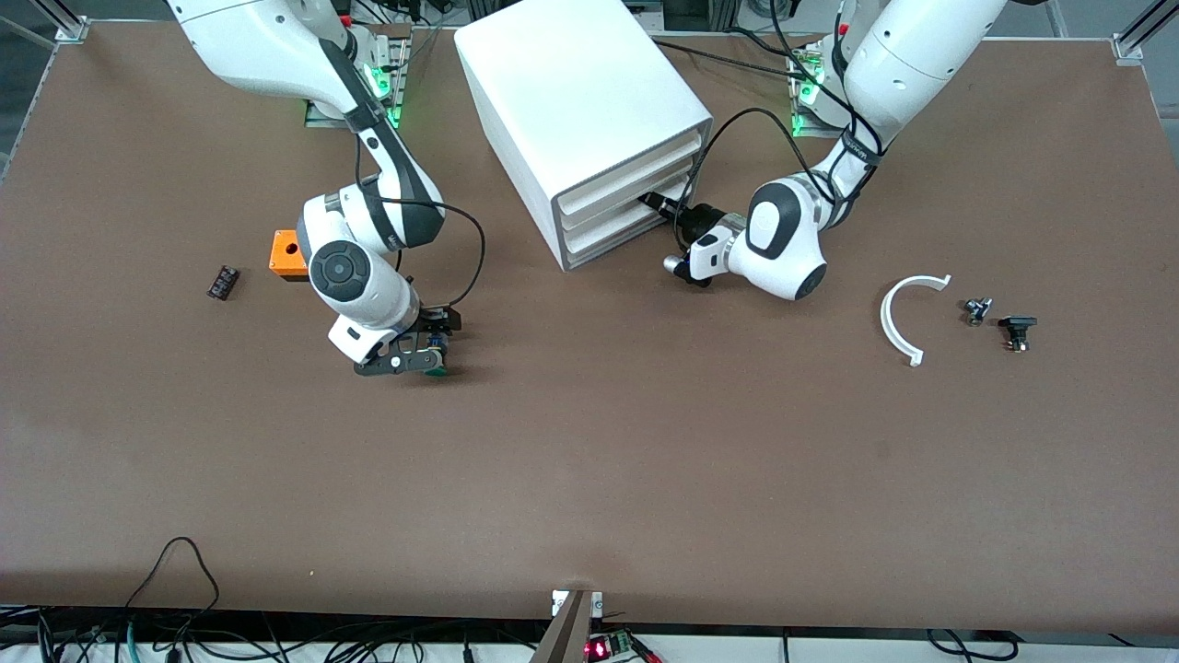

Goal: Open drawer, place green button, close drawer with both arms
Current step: 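Open the drawer with the left gripper while the right gripper grasps the button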

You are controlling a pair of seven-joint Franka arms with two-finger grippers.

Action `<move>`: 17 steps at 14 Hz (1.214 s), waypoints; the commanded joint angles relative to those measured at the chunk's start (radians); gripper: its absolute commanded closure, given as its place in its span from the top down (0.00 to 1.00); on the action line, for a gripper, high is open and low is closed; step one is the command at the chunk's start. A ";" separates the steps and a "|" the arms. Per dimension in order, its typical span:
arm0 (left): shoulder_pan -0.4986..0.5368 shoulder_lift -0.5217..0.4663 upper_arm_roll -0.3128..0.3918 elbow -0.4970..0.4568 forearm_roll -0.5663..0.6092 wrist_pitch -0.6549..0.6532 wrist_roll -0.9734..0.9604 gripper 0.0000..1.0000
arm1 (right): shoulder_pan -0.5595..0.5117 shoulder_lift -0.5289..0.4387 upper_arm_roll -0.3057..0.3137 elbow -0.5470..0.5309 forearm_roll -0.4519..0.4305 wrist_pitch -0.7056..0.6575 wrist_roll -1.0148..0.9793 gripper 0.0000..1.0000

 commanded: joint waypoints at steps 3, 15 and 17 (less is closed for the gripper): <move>0.036 -0.013 0.059 0.030 -0.005 0.225 0.028 0.00 | -0.003 0.039 0.007 -0.006 0.007 0.079 0.016 1.00; 0.082 -0.122 0.111 0.045 -0.006 0.306 0.013 1.00 | 0.014 0.085 0.008 0.006 -0.004 0.103 0.013 0.46; 0.115 -0.166 0.110 0.044 -0.009 0.308 0.014 1.00 | 0.016 0.087 0.010 0.023 -0.004 0.102 0.010 0.33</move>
